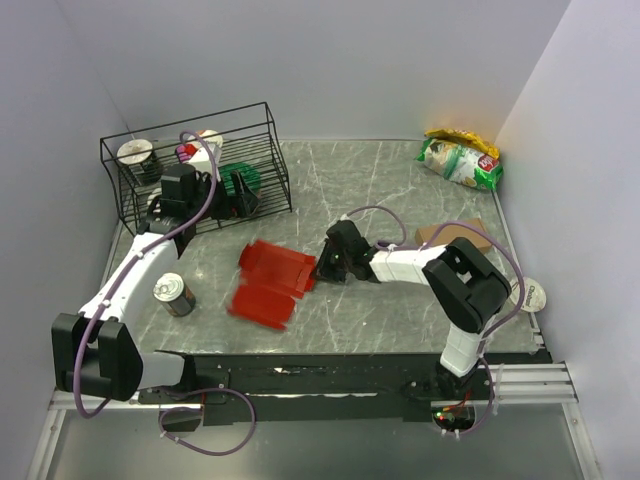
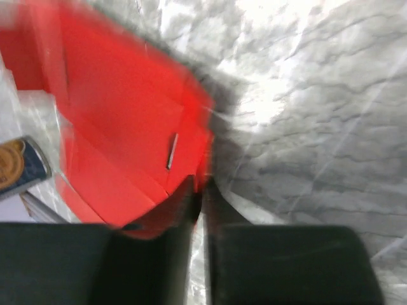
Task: Fold the paper box
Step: Pick up the paper box from the center of the board.
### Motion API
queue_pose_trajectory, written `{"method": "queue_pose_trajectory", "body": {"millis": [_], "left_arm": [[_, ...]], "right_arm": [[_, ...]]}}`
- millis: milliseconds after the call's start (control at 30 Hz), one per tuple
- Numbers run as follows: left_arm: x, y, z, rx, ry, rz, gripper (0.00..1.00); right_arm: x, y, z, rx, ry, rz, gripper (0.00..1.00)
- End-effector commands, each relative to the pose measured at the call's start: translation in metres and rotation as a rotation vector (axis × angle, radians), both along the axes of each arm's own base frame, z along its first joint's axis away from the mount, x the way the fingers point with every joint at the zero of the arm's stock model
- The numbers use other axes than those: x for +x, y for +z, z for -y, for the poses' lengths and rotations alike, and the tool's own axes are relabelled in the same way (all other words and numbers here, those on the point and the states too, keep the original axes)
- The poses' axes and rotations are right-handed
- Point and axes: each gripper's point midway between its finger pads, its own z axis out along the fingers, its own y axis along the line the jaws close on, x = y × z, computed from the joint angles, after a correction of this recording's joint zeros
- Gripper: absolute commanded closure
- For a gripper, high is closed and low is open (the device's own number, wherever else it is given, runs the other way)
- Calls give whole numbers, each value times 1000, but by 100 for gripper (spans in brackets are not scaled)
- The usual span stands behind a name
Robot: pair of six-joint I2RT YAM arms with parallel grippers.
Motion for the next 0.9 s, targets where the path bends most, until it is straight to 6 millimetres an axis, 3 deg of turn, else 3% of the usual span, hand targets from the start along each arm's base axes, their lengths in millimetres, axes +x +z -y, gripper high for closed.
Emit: {"method": "queue_pose_trajectory", "body": {"millis": [0, 200, 233, 267, 300, 333, 367, 433, 467, 667, 767, 867], "left_arm": [[0, 18, 10, -35, -53, 46, 4], [-6, 25, 20, -66, -133, 60, 4], [-6, 28, 17, -75, -144, 66, 4], [-6, 31, 15, -92, -155, 71, 4], [-11, 38, 20, -130, -213, 89, 4], [-9, 39, 12, -151, -211, 93, 4], [-10, 40, 12, -180, -230, 89, 4], [-14, 42, 14, -205, -288, 94, 4], [-14, 38, 16, -205, -302, 84, 4], [-14, 13, 31, -259, -363, -12, 4], [-11, 2, 33, -276, -371, -53, 4], [-13, 6, 41, -300, -427, -30, 3]], "right_arm": [[19, 21, 7, -52, -10, 104, 98], [36, 80, 31, 12, 117, 390, 100], [29, 80, 37, 4, 176, 430, 100], [35, 103, 47, 29, 167, 503, 100], [36, 111, 53, 37, 169, 531, 100], [29, 115, 57, 63, 218, 550, 100], [28, 134, 62, 85, 217, 601, 100], [26, 147, 75, 86, 234, 640, 100], [22, 163, 79, 89, 238, 690, 100], [4, 206, 93, 100, 276, 825, 100], [-4, 218, 99, 101, 284, 859, 100], [-11, 227, 102, 106, 302, 876, 100]]}}
